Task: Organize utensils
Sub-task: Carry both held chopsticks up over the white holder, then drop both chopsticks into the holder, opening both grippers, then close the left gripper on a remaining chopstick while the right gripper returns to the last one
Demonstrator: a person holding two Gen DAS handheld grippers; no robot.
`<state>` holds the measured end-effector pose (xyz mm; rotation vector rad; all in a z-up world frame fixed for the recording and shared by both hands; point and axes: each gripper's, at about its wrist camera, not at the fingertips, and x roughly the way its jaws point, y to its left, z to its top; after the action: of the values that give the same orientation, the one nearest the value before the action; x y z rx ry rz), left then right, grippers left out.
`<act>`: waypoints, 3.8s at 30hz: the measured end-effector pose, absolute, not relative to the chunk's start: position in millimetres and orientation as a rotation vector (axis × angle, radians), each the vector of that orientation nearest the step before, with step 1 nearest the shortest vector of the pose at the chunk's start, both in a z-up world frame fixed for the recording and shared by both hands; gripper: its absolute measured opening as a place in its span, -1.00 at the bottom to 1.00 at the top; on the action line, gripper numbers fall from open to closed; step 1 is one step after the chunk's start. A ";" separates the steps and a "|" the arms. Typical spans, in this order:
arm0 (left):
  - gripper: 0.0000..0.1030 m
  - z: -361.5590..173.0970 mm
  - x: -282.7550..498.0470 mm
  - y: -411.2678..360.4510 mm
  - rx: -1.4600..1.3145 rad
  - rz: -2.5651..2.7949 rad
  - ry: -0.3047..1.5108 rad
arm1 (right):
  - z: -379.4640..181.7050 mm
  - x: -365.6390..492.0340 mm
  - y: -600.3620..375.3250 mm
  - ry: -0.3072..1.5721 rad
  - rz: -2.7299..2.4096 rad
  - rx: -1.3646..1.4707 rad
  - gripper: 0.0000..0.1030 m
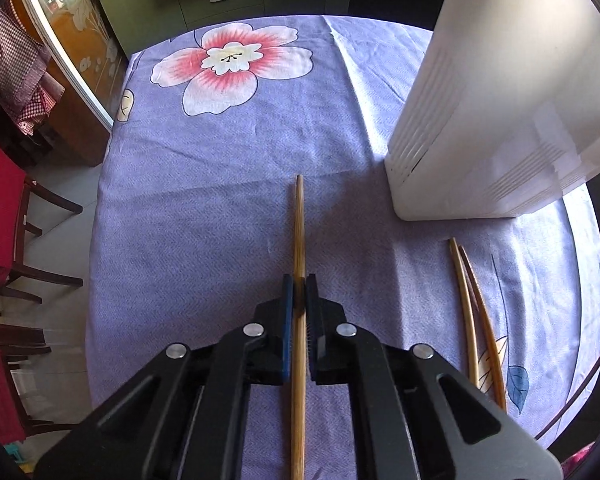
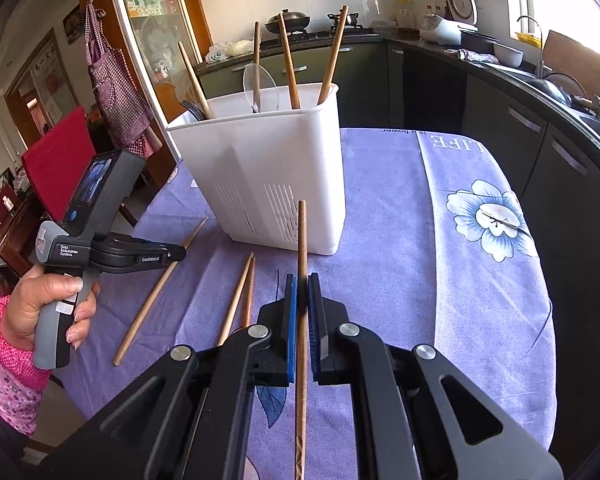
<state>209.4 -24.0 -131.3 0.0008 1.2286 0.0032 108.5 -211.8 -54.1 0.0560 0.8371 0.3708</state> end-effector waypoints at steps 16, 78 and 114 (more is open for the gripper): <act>-0.89 -5.8 92.5 -17.9 0.000 -0.163 0.904 | -6.6 58.2 -235.2 0.699 0.381 0.085 -0.88; -0.28 75.5 214.5 -84.3 0.018 -0.227 0.683 | 70.4 210.4 -196.3 0.667 0.389 0.041 -0.84; -0.28 -132.6 162.8 -111.9 -0.060 -0.032 1.200 | -40.8 57.6 -322.7 0.723 0.296 0.317 -0.32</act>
<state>162.8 -111.9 -132.6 -0.0600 1.1997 -0.0316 57.6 -322.7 -40.8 0.3169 0.7235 0.2962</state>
